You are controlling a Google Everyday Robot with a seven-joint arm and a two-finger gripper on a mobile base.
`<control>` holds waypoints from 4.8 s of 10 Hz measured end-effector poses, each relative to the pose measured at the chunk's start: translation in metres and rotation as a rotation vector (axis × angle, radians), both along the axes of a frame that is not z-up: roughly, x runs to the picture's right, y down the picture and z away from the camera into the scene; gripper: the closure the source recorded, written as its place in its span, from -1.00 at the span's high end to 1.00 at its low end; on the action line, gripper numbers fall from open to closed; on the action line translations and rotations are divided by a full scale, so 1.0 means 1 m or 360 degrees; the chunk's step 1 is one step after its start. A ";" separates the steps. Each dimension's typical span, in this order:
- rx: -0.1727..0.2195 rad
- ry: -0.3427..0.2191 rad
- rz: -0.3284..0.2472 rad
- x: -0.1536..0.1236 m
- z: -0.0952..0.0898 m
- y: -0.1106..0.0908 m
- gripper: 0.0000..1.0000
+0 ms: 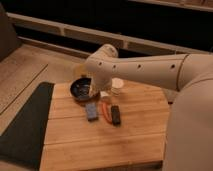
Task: Move the arm in a circular motion
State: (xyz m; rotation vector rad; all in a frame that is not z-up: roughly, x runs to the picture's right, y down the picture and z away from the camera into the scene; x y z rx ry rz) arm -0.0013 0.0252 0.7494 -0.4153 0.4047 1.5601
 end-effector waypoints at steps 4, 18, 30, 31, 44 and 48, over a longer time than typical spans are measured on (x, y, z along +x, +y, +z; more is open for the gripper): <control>0.0323 0.0131 0.0109 0.086 0.050 -0.086 0.30; -0.0039 -0.0577 -0.0206 -0.110 -0.013 -0.012 0.30; 0.0118 0.0090 0.0019 0.072 0.054 -0.102 0.30; 0.0109 0.0036 -0.0026 0.052 0.061 -0.108 0.30; -0.0073 -0.0364 -0.0168 -0.075 0.002 0.008 0.30; -0.0071 -0.0026 0.0106 0.044 0.017 -0.006 0.30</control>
